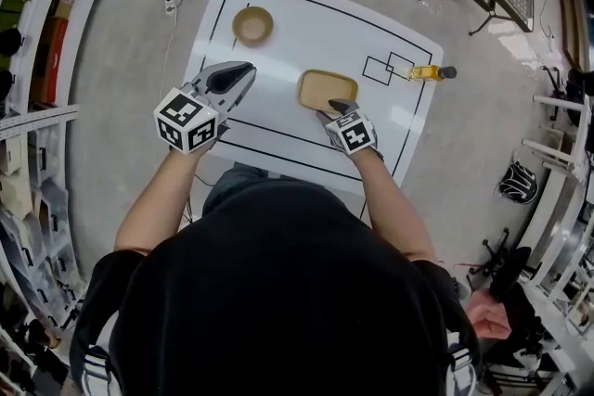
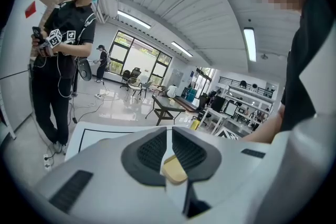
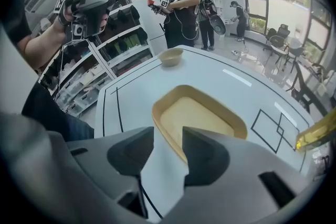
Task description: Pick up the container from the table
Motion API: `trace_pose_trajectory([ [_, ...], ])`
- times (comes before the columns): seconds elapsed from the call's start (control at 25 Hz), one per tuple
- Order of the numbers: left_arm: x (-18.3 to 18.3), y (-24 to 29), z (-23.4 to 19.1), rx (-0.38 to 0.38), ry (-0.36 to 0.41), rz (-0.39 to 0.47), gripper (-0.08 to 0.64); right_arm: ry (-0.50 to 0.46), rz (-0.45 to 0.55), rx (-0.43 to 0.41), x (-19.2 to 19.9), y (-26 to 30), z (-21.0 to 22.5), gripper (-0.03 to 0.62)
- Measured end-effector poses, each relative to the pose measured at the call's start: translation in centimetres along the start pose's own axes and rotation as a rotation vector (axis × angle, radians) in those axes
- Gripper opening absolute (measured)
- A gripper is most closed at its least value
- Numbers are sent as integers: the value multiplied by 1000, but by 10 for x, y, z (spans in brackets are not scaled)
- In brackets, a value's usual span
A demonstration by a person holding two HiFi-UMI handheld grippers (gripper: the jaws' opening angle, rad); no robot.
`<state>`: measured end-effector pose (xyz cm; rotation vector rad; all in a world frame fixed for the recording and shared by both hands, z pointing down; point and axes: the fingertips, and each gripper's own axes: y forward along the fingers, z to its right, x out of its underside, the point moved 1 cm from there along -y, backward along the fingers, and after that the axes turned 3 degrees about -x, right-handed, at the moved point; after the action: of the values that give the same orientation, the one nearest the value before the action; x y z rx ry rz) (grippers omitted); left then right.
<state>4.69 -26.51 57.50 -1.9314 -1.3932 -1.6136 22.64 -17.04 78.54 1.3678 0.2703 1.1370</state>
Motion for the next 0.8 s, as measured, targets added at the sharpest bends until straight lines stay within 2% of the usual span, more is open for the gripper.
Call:
trace_pose_trajectory([
  [0.48,10,6,0,-6,-40,0,35,-67,-84,-21,14,17,-1,172],
  [0.8,10,7,2,-10,-57,6,34,-114,-122,-6,19,24,1,121],
])
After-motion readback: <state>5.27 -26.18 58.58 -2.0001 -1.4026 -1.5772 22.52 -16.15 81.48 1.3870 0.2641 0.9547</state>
